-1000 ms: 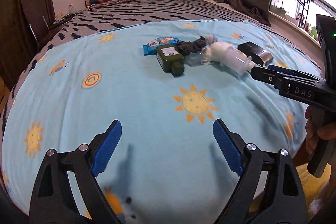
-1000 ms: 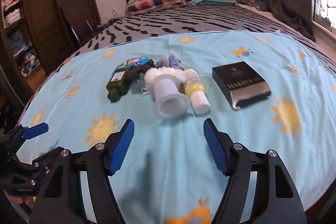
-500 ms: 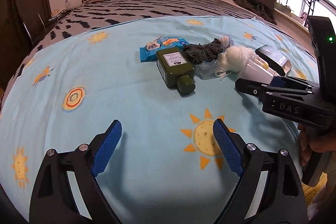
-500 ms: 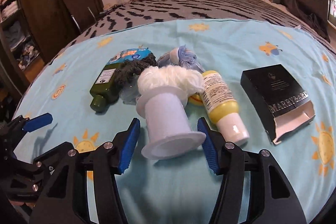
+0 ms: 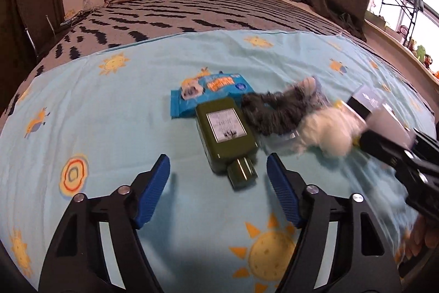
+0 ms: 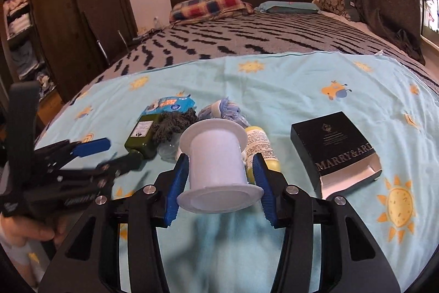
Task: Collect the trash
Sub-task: 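Grasp the white plastic cup with the right gripper while the left gripper grasps the green bottle, then lower the cup and green bottle into the black bin and open both grippers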
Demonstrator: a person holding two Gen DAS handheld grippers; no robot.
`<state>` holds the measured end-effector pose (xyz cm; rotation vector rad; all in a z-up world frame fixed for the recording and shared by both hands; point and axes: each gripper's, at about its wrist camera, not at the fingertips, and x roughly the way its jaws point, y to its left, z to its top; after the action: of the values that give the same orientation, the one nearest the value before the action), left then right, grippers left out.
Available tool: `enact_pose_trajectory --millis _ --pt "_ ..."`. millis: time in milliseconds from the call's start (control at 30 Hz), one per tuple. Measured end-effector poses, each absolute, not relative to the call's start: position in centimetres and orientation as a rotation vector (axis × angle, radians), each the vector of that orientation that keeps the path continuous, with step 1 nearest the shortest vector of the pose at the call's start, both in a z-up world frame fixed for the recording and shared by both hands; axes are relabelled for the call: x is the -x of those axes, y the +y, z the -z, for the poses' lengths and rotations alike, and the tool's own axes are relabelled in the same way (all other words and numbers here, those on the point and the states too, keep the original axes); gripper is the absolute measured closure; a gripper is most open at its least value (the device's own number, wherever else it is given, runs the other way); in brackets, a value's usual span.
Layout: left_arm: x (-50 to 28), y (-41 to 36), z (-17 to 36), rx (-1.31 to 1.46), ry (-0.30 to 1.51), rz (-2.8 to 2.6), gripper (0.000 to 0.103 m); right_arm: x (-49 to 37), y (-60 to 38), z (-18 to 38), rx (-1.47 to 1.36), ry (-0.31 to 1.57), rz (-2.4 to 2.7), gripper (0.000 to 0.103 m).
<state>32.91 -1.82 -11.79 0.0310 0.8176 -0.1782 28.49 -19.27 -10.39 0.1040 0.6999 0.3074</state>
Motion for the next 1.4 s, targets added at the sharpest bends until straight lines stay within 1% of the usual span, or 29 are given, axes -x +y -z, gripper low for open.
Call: enact_pose_trajectory --millis 267,300,333,367,433,567,800,1167,1400 --pt "-35.8 -2.7 12.7 -0.056 0.861 0.151 0.037 -27.8 -19.7 10.4 -0.106 0.693 -0.323 0.054" --pt "-36.0 -2.7 13.0 -0.055 0.872 0.151 0.039 -27.7 -19.8 10.5 -0.107 0.694 -0.324 0.054" --pt "-36.3 -2.6 13.3 -0.045 0.885 0.157 0.042 -27.7 -19.9 10.6 -0.108 0.697 -0.323 0.054" --pt "-36.5 -2.6 13.4 -0.04 0.894 0.16 0.05 -27.6 -19.9 10.7 -0.11 0.7 -0.323 0.054" --pt "-36.3 -2.4 13.4 -0.034 0.889 0.157 0.056 -27.4 -20.0 10.9 -0.111 0.704 -0.322 0.054" --pt "-35.0 -2.2 13.1 -0.032 0.88 0.158 0.057 -26.5 -19.9 10.8 -0.109 0.705 -0.322 0.054" --pt "-29.2 -2.4 12.0 -0.072 0.833 0.191 0.057 -23.4 -19.4 9.7 -0.089 0.691 -0.322 0.054" --pt "-16.3 -2.5 8.7 -0.076 0.735 0.286 0.057 -15.2 -19.6 8.4 -0.09 0.675 -0.317 0.054" --pt "-9.6 -3.4 9.1 -0.086 0.721 0.329 0.057 -9.8 -20.4 9.0 -0.106 0.688 -0.311 0.054"
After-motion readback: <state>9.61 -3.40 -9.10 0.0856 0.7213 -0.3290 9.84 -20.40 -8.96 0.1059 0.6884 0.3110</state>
